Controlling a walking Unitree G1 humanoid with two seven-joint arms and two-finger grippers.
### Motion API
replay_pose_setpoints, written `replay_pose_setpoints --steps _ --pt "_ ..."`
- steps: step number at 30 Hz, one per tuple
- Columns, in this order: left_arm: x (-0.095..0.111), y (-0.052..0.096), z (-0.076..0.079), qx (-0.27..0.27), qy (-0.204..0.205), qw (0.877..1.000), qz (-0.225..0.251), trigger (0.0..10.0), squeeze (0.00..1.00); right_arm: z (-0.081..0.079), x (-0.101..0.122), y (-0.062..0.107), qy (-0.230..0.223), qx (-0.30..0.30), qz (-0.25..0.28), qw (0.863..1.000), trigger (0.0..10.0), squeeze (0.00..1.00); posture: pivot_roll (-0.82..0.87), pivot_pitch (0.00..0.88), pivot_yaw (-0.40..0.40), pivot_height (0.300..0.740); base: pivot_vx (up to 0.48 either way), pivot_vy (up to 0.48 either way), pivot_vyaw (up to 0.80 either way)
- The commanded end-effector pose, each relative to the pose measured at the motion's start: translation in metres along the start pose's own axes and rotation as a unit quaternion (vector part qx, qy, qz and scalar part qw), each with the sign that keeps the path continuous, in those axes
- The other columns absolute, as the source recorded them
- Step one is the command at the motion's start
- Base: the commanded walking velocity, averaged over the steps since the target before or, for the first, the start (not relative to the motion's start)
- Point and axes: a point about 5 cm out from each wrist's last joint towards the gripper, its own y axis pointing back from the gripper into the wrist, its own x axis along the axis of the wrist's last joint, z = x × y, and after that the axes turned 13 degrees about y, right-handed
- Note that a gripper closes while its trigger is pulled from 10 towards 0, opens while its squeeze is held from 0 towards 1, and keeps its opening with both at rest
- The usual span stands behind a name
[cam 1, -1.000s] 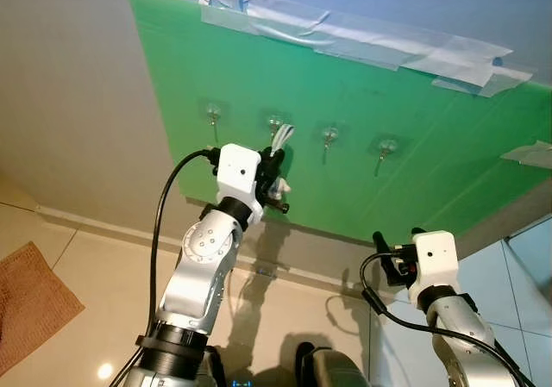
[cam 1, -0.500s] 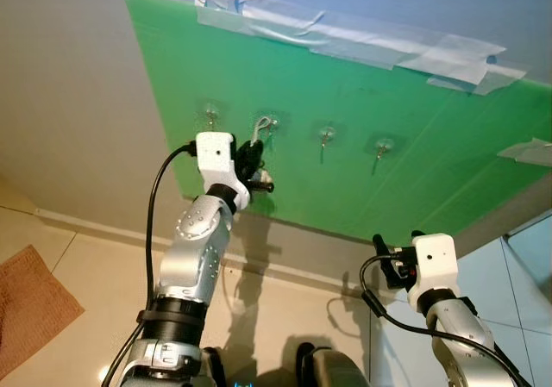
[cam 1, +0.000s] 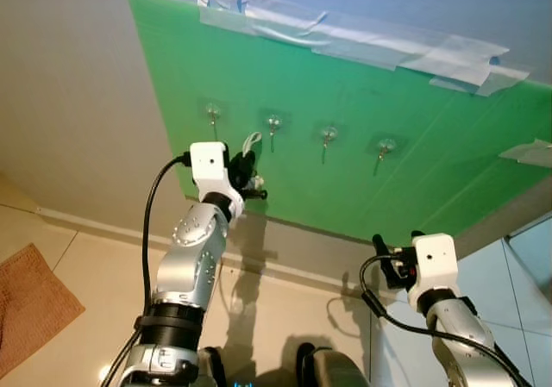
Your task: Hang keys on a hook
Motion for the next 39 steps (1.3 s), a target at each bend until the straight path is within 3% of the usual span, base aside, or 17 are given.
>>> replay_pose_setpoints --steps 1,2,11,22,30,39 --pt "0.000 0.005 0.011 -0.033 -0.049 0.998 0.006 0.0 0.00 0.003 -0.005 0.003 0.004 -0.006 -0.010 1.000 10.0 0.18 -0.18 0.150 -0.069 0.740 0.000 0.000 0.00" --pt "-0.005 0.011 0.013 -0.050 -0.067 0.996 -0.004 0.0 0.00 0.004 -0.005 0.003 0.004 -0.007 -0.010 1.000 10.0 0.18 -0.18 0.151 -0.067 0.740 0.000 0.000 0.00" --pt "-0.011 0.023 0.014 -0.068 -0.070 0.995 -0.020 0.0 0.00 0.003 -0.006 0.003 0.002 -0.008 -0.011 1.000 10.0 0.17 -0.18 0.154 -0.062 0.740 0.000 0.000 0.00" --pt "-0.009 0.010 0.030 -0.095 -0.044 0.994 -0.015 0.0 0.00 0.003 -0.004 -0.001 0.003 -0.005 -0.009 1.000 10.0 0.18 -0.17 0.150 -0.071 0.740 0.000 0.000 0.00" --pt "-0.009 -0.003 0.020 -0.069 -0.006 0.997 -0.026 0.0 0.00 0.004 -0.004 -0.001 0.004 -0.007 -0.007 1.000 10.0 0.17 -0.18 0.148 -0.071 0.740 0.000 0.000 0.00" --pt "-0.018 0.001 -0.006 0.005 0.062 0.997 -0.046 0.0 0.00 0.004 -0.004 0.000 0.004 -0.008 -0.009 1.000 10.0 0.18 -0.19 0.152 -0.070 0.740 0.000 0.000 0.00"
